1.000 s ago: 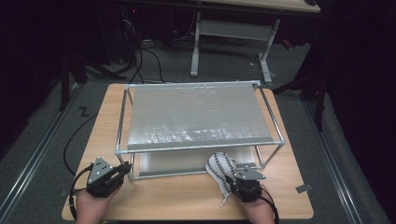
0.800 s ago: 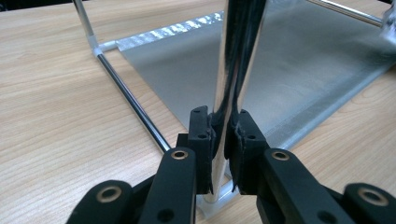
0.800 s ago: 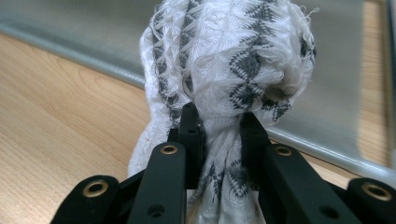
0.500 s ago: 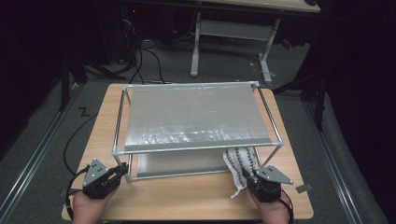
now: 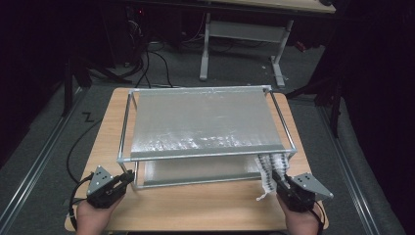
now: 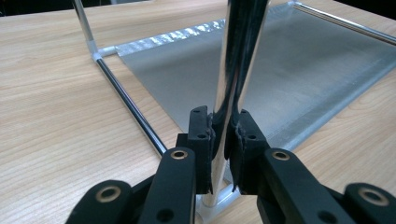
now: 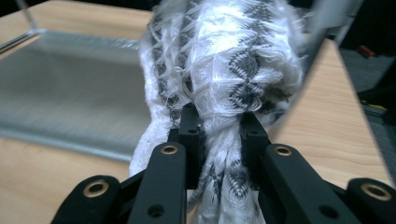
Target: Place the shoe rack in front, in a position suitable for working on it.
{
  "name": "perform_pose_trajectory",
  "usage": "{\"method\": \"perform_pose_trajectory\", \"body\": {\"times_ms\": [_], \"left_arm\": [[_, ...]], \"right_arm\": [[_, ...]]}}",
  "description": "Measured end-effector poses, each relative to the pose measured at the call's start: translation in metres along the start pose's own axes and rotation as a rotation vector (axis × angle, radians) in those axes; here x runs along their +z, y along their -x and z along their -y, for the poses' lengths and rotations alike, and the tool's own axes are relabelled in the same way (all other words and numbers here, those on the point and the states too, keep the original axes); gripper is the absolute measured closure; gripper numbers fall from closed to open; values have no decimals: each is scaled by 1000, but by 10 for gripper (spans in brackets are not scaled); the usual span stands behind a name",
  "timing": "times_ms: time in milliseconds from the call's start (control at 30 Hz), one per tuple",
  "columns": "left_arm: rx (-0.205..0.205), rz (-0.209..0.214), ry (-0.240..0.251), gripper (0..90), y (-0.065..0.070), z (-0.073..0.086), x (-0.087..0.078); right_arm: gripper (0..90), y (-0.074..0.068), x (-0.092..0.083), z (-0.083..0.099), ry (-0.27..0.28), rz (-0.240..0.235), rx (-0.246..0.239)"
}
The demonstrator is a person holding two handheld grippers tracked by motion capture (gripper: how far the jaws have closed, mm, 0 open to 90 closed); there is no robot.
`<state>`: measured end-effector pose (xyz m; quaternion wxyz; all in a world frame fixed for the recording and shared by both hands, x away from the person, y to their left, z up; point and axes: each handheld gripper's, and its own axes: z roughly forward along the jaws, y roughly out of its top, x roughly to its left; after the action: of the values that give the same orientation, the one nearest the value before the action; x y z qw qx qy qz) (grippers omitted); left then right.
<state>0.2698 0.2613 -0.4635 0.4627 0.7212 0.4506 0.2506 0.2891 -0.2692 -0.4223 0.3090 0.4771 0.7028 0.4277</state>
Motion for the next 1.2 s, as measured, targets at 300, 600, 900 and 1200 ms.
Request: {"method": "perform_pose_trajectory", "body": {"times_ms": [300, 600, 900, 1200], "left_arm": [[26, -10, 4, 805, -1, -3, 1], [26, -28, 15, 806, -8, 0, 2], [19, -25, 33, 805, -8, 3, 2], [35, -13, 29, 806, -9, 3, 0]], "right_arm": [[765, 14, 7, -14, 25, 18, 65], [768, 7, 19, -19, 6, 27, 91], [764, 5, 27, -12, -21, 46, 97], [760, 10, 28, -2, -55, 59, 83]]}}
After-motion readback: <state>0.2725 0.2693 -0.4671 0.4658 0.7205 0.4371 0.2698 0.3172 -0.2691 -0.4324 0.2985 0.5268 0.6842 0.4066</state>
